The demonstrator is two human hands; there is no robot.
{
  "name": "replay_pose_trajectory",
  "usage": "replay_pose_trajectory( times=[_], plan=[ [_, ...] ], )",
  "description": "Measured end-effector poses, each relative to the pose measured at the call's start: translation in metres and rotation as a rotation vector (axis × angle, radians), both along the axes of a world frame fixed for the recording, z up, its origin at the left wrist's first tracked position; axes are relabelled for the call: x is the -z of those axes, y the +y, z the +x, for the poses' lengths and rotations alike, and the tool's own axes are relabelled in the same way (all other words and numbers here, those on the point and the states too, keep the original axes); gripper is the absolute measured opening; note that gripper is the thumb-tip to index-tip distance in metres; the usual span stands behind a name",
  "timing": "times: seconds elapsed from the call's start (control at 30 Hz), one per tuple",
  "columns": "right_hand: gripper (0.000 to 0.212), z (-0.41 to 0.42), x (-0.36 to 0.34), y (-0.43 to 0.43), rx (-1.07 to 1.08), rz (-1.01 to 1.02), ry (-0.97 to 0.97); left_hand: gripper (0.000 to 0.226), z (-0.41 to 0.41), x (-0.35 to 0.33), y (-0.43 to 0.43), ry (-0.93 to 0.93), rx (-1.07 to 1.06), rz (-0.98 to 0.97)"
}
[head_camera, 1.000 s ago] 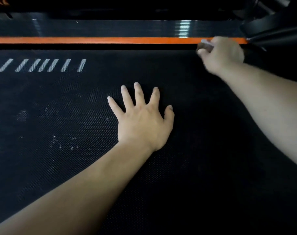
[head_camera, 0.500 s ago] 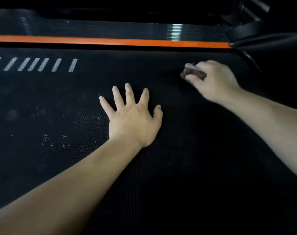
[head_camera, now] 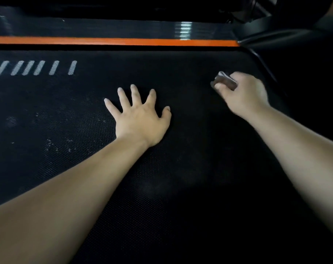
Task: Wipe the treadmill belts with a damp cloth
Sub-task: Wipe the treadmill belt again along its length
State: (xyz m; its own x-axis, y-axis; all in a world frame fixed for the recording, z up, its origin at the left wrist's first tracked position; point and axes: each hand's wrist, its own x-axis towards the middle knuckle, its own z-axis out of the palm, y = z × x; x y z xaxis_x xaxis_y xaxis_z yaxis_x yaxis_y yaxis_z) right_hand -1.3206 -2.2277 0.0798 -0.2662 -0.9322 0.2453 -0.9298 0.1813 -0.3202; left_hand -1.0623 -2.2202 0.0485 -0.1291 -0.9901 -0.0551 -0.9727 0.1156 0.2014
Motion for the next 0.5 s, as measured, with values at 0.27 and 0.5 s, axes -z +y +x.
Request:
replay_pose_trajectory(
  times=[0.27, 0.5],
  plan=[
    [0.036, 0.026, 0.008, 0.075, -0.318, 0.022, 0.026, 0.073, 0.003, -0.008, 0.009, 0.036, 0.053, 0.030],
    [0.037, 0.037, 0.010, 0.117, -0.325, -0.016, 0.002, 0.075, -0.015, -0.003, 0.050, 0.009, 0.098, 0.035]
  ],
)
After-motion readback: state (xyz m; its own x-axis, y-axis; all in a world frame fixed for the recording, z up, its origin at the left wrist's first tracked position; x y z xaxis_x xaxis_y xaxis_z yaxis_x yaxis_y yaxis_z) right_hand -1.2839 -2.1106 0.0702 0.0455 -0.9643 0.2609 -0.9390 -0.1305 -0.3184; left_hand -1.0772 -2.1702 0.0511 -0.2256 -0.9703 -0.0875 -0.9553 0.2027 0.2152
